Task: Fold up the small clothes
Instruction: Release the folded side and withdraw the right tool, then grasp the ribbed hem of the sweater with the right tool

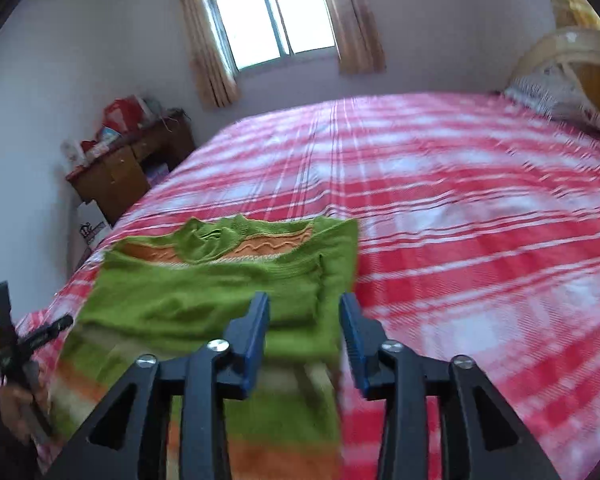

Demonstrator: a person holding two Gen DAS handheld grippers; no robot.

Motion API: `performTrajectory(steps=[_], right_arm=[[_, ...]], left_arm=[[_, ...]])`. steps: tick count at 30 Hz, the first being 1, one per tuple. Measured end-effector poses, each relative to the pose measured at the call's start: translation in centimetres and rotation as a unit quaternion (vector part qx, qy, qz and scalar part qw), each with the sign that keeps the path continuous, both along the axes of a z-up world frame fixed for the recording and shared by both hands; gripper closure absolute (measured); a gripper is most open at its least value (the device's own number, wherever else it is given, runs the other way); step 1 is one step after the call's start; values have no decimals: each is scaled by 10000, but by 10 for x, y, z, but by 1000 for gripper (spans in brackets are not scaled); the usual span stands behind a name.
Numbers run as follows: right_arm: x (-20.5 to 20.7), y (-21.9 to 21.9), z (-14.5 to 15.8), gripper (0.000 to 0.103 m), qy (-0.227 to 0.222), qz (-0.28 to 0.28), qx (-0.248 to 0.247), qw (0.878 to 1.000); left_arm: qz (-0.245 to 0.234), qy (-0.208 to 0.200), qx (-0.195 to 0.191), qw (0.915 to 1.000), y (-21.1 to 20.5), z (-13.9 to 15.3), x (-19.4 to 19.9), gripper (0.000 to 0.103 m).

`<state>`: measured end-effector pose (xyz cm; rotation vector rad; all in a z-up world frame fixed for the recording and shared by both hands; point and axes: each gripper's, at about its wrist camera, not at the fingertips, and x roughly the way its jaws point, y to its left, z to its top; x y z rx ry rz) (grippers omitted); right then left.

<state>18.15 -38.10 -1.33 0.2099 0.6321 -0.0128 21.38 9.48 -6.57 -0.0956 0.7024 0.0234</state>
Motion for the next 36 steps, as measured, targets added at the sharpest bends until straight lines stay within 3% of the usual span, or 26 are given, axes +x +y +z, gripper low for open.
performTrajectory(steps=[2, 6, 9, 12, 22, 25, 28, 31, 34, 36], right_arm=[[-39, -6, 10, 40, -110, -13, -100, 9999], [-115, -13, 11, 40, -115, 98, 79, 9999], [-152, -11, -8, 40, 253, 283, 367, 9986], [-175, -1, -32, 40, 662, 462, 319, 9962], [-223, 39, -85, 41, 1256, 1060, 423, 9855], [-221, 48, -107, 58, 1529, 1071, 476, 9813], [-221, 56, -110, 59, 1552, 1127, 452, 9804], [-223, 67, -107, 67, 1753, 1481, 638, 9712], [-225, 80, -116, 67, 1924, 1641, 359, 9668], [-222, 74, -125, 67, 1920, 1498, 691, 9674]], left_arm=[[-268, -238, 172, 9992, 5, 8, -28, 1], [-674, -461, 397, 9959, 15, 14, -77, 1], [-827, -432, 465, 9946, 19, 10, -102, 1], [-808, -419, 521, 9945, 18, 6, -122, 1], [-1050, -630, 472, 9914, 9, 12, -158, 1], [-1032, -670, 365, 9917, 10, 16, -159, 1], [-996, -737, 461, 9912, 12, 17, -164, 1], [-942, -765, 507, 9913, 17, 16, -165, 1], [-854, -716, 364, 9931, 24, 16, -162, 1], [-801, -649, 221, 9944, 29, 15, -160, 1]])
